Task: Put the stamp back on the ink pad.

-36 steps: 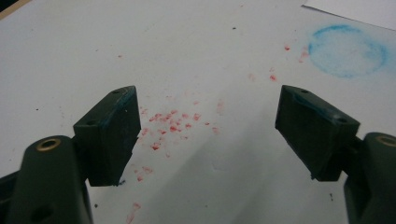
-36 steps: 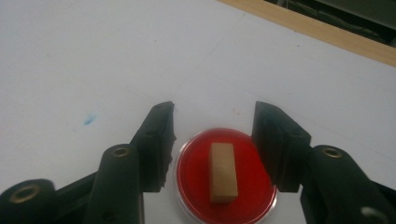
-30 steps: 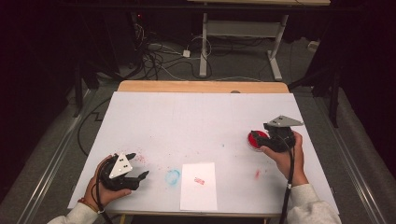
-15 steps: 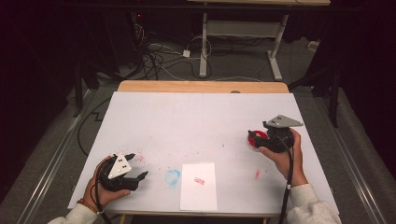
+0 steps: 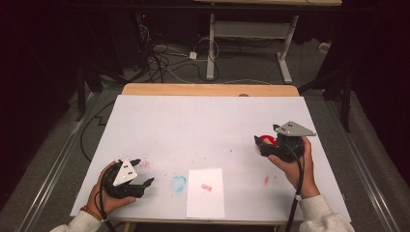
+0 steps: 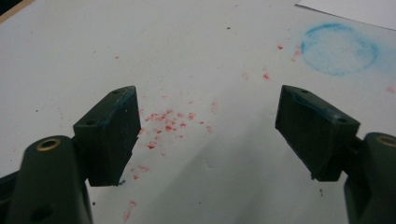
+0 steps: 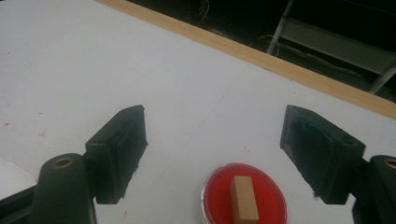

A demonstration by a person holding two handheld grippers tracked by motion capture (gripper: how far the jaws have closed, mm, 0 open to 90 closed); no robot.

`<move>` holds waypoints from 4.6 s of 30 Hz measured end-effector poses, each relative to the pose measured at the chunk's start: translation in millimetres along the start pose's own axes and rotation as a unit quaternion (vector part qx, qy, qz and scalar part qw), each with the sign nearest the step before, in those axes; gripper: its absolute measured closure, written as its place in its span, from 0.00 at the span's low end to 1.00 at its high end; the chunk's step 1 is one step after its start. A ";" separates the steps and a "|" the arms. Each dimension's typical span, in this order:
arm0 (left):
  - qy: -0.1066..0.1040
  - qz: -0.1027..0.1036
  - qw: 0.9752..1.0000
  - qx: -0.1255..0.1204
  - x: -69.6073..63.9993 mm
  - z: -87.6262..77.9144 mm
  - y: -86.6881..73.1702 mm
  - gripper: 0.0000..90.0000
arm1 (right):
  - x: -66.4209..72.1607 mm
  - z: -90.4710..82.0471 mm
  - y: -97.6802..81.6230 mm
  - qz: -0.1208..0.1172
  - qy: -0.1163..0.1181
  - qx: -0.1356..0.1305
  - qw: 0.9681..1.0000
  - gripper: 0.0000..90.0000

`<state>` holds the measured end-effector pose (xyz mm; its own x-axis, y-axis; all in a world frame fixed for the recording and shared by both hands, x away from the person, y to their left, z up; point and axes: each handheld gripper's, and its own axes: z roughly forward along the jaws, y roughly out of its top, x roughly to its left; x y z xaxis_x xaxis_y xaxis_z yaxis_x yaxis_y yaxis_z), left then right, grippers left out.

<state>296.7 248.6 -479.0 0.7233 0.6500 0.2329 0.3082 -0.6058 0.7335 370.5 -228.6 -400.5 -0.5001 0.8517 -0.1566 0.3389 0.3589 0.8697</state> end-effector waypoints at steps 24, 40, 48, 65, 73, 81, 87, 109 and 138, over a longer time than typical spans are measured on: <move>-0.001 0.007 1.000 -0.001 -1.4 -0.6 1.7 0.24 | 22.3 -28.9 -5.0 -0.038 0.013 -0.036 0.999 0.23; -0.002 0.010 1.000 0.001 -2.4 0.5 2.3 0.24 | 30.0 -44.4 -17.6 -0.060 0.006 -0.051 0.997 0.21; -0.002 0.010 1.000 0.002 -3.1 1.0 2.5 0.24 | 29.7 -49.4 -26.9 -0.072 0.002 -0.053 0.996 0.21; -0.001 0.007 1.000 0.000 -2.8 1.5 3.4 0.23 | 24.0 -55.5 -52.0 -0.089 -0.014 -0.044 0.995 0.21; -0.004 0.012 1.000 -0.002 -5.5 2.3 5.8 0.23 | 20.9 -56.3 -65.9 -0.092 -0.017 -0.038 0.995 0.21; -0.007 0.013 1.000 -0.003 -6.3 3.4 7.0 0.23 | 18.4 -55.2 -80.9 -0.086 -0.017 -0.029 0.996 0.21; -0.008 0.015 1.000 -0.001 -6.8 5.0 7.4 0.23 | 16.6 -52.5 -97.6 -0.084 -0.030 -0.018 0.996 0.22; -0.005 0.024 1.000 0.001 -10.7 1.5 6.4 0.23 | 25.7 -56.6 -97.6 -0.094 -0.025 -0.026 0.995 0.21; -0.009 0.026 1.000 0.002 -10.6 3.6 8.4 0.23 | 29.8 -54.5 -95.8 -0.106 -0.019 -0.025 0.994 0.20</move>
<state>293.8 235.0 -477.7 0.7500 0.6084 0.2593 0.2720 -0.6412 0.7176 279.6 -258.5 -463.0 -0.5256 0.7730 -0.3554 0.1889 0.5133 0.8372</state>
